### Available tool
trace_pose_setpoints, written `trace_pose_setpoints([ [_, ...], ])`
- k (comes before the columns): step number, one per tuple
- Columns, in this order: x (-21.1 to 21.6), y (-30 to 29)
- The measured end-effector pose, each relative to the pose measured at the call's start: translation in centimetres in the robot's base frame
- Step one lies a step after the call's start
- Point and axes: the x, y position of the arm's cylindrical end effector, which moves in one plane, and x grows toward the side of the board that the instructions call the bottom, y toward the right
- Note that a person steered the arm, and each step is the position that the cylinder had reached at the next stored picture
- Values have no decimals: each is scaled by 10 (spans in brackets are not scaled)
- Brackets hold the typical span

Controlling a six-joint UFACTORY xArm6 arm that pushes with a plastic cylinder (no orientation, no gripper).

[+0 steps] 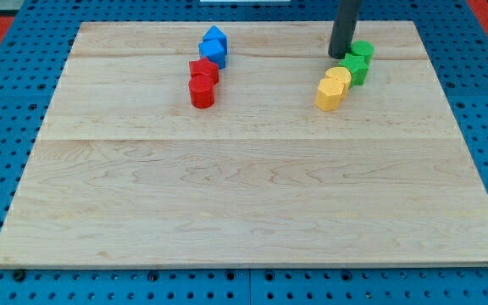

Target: Separate the green blocks

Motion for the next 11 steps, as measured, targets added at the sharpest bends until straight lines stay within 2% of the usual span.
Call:
trace_pose_setpoints([
  [1, -26, 0],
  [2, -31, 9],
  [4, 7, 10],
  [6, -31, 10],
  [7, -23, 16],
  [9, 34, 17],
  [11, -9, 18],
])
